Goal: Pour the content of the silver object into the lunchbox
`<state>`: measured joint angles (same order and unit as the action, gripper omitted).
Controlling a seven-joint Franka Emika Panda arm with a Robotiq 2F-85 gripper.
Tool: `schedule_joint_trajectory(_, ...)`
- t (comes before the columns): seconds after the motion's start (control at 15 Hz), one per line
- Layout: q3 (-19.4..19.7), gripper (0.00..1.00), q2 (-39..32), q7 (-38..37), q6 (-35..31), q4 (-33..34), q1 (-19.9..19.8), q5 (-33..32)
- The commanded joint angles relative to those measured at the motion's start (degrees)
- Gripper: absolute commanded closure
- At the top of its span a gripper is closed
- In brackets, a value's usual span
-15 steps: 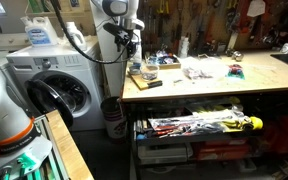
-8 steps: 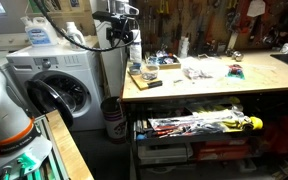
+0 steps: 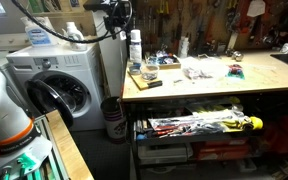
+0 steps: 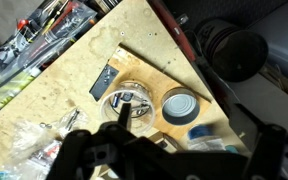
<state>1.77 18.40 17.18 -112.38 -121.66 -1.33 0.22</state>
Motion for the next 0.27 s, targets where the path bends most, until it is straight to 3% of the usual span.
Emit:
schedule_joint_trajectory(0.0, 0.8, 0.00, 0.5, -0.4, 0.1, -0.1, 0.8, -0.3)
schedule_joint_trajectory(0.2, 0.7, 0.00, 0.1, -0.4, 0.1, 0.2, 0.9, -0.3)
